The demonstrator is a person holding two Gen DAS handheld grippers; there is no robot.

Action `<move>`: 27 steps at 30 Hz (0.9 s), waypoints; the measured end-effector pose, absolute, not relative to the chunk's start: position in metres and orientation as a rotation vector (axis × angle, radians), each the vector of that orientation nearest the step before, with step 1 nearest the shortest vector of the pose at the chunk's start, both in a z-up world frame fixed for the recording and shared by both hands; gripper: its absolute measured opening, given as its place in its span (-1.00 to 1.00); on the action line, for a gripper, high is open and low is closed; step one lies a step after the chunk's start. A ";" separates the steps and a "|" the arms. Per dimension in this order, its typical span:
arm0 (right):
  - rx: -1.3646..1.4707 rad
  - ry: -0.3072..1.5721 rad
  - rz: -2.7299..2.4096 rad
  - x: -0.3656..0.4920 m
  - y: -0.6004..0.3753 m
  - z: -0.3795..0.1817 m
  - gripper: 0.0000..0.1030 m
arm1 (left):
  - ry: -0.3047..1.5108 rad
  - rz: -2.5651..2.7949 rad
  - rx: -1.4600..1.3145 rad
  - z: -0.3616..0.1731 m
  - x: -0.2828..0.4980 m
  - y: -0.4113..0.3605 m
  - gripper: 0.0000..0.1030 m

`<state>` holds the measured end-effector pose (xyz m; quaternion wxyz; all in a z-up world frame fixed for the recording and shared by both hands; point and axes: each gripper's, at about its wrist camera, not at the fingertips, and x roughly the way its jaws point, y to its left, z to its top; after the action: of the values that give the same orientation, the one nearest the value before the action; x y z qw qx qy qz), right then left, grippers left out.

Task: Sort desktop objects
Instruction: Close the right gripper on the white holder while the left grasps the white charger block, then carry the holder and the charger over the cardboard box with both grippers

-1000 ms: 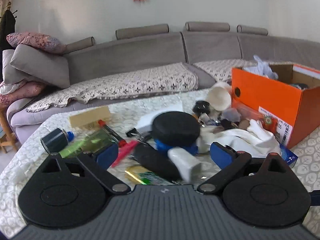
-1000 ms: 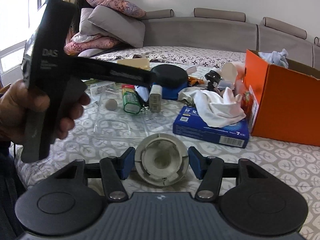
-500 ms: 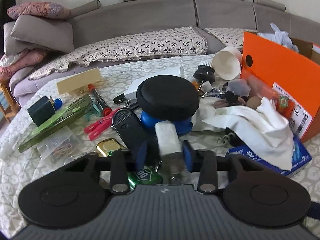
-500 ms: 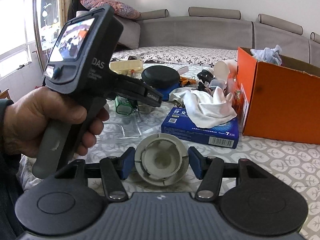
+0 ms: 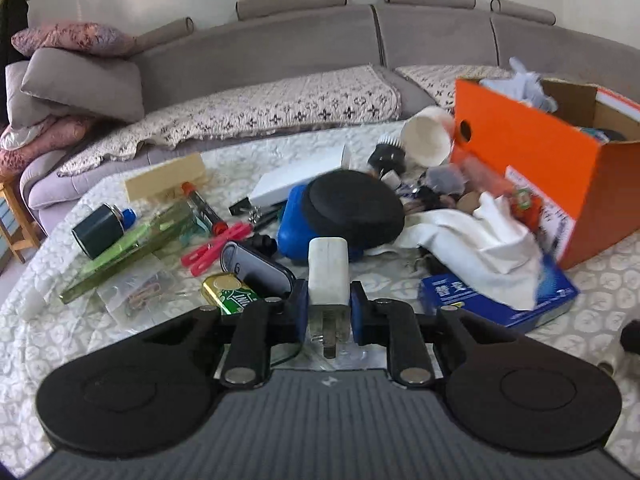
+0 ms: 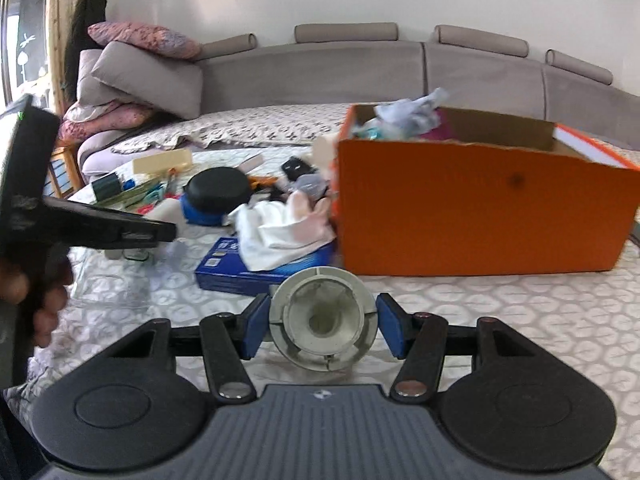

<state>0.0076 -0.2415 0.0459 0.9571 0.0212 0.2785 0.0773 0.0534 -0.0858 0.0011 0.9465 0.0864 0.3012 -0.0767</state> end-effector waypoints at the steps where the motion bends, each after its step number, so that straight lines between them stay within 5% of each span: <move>1: 0.047 0.565 0.152 0.006 -0.245 0.048 0.08 | 0.613 -0.158 0.170 0.002 0.052 -0.086 -0.59; 27: 0.046 0.480 0.141 0.025 -0.275 0.112 0.08 | 0.471 -0.185 0.141 0.073 0.045 -0.094 -0.59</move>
<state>0.0251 -0.2747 0.1122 0.9686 0.0226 0.2375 0.0698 0.0454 -0.0944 0.0731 0.9657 0.0696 0.2329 -0.0916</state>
